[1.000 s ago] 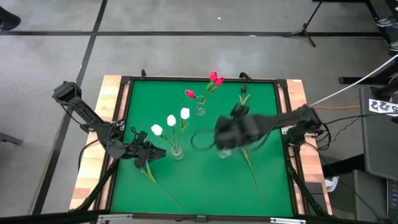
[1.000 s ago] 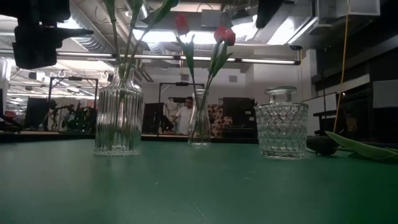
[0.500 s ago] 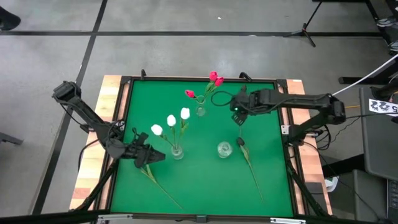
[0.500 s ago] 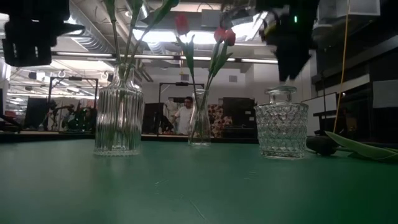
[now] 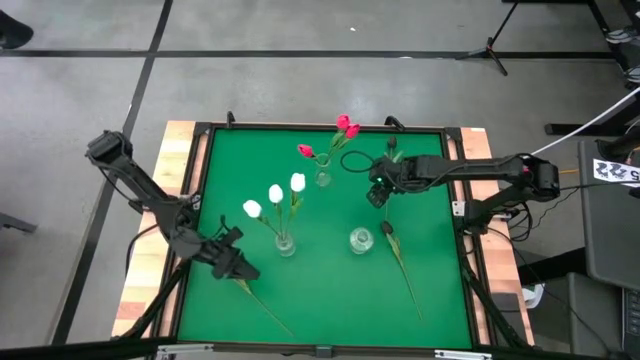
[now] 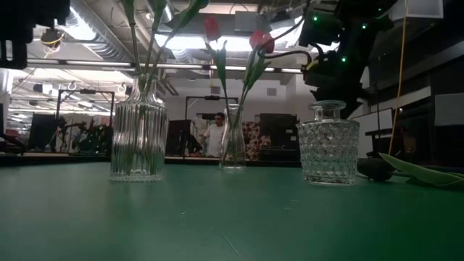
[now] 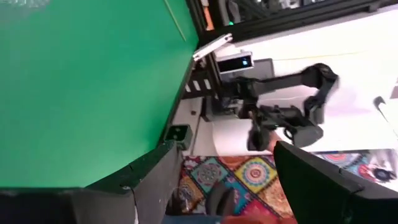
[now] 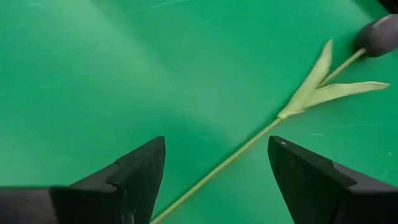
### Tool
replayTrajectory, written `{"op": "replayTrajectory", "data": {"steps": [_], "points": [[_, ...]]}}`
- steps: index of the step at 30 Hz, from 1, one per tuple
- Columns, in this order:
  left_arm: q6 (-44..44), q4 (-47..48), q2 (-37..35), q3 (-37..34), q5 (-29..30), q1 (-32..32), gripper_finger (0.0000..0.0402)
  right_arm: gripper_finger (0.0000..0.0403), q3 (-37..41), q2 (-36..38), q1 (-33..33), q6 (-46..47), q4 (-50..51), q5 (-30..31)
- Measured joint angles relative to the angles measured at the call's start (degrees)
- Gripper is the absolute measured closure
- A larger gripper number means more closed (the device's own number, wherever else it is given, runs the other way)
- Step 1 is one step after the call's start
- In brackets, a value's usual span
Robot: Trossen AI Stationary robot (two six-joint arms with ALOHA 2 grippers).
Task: Sort flowers into vase by color
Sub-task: Put the top black tulip into the bottom right transparent vase
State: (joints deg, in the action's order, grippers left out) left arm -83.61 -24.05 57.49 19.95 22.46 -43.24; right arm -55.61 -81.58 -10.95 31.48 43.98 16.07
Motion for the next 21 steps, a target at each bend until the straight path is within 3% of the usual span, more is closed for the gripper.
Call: {"op": "replayTrajectory", "data": {"steps": [9,18,21], "points": [[3.3,-2.7,13.7,8.4,3.6,1.8,0.0137,0.0121,0.0,0.0,-7.9,-3.6,1.4,-3.4],[-1.4,-4.8,24.4,12.7,4.6,2.1,0.0137,0.0121,0.0,0.0,-12.8,-12.1,1.6,-4.2],[-2.8,-7.0,28.0,12.9,7.6,2.4,0.0137,0.0121,0.3,0.0,-14.7,-13.9,2.4,-4.6]]}}
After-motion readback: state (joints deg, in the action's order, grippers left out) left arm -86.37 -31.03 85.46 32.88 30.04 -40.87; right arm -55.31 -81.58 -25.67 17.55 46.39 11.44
